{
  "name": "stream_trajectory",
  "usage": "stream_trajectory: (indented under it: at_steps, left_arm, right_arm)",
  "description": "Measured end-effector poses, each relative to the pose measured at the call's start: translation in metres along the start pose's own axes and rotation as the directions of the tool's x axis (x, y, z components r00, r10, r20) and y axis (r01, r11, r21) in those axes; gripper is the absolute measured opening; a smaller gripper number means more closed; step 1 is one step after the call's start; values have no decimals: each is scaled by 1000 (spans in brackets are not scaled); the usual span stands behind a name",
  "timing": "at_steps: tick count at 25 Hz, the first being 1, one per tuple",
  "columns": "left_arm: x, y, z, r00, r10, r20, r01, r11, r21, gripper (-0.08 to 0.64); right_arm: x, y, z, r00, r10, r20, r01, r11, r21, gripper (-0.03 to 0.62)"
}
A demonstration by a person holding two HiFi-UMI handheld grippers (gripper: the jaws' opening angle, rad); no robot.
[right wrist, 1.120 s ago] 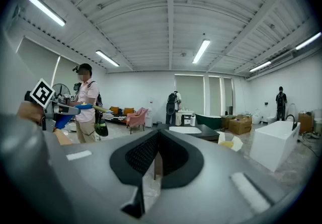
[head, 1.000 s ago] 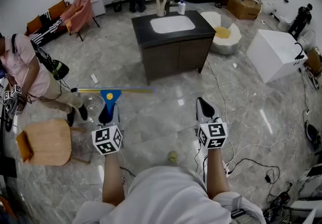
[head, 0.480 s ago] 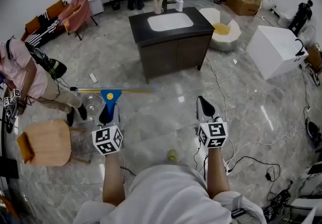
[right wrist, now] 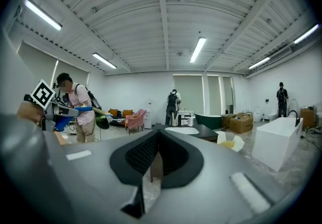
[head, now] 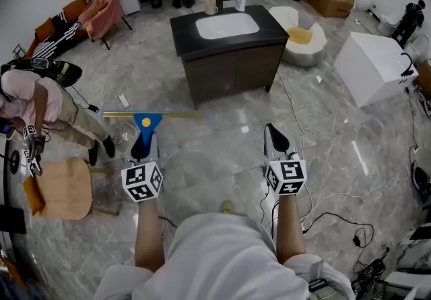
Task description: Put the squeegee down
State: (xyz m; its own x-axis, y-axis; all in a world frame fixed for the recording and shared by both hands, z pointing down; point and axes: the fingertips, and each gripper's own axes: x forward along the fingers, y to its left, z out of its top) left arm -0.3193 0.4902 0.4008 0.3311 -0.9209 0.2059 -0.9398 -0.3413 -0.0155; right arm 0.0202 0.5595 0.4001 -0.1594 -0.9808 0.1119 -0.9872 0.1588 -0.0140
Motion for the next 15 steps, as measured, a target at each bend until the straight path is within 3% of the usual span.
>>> stream_trajectory:
  at_steps: [15]
  left_arm:
    - [85,-29,9,1000,-13,-7,14,1000,23,129]
  right_arm:
    - [59,-62,-9,1000,2,10,-2,999,37,3]
